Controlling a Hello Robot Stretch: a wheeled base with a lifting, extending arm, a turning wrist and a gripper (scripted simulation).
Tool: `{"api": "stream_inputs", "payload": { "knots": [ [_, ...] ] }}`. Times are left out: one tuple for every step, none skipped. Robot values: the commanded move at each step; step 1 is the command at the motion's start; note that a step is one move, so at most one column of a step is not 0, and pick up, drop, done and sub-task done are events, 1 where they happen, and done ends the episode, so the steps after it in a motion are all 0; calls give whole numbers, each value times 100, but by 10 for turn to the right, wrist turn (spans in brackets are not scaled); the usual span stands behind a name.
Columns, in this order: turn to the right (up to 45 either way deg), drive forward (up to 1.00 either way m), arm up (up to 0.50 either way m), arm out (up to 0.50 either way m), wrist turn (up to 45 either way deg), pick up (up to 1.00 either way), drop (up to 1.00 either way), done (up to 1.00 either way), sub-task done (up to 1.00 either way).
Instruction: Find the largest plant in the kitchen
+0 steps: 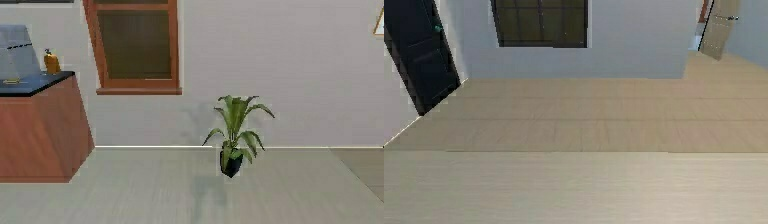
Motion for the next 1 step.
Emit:
{"api": "stream_inputs", "payload": {
  "knots": [
    [0,60,0,0,0,0,0,0,0]
  ]
}}
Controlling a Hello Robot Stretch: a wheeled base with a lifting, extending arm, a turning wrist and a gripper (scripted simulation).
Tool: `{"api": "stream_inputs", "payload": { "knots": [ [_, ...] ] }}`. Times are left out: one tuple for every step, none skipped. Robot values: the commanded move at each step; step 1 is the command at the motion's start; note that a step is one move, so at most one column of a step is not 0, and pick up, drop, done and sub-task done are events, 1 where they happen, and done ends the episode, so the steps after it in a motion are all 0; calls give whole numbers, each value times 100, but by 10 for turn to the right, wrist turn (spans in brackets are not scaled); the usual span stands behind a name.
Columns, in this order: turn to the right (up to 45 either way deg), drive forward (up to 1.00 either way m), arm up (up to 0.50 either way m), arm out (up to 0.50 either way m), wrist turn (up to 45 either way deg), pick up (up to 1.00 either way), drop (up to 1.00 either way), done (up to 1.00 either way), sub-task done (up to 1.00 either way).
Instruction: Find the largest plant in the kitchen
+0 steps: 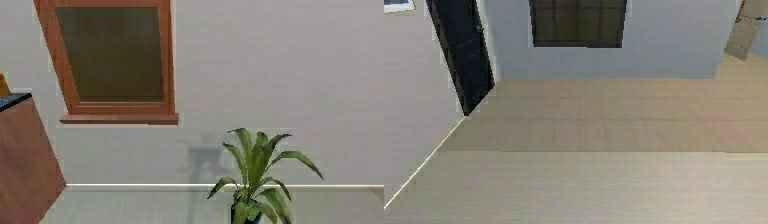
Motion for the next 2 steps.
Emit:
{"api": "stream_inputs", "payload": {
  "knots": [
    [210,0,0,0,0,0,0,0,0],
    [0,0,0,0,0,0,0,100,0]
  ]
}}
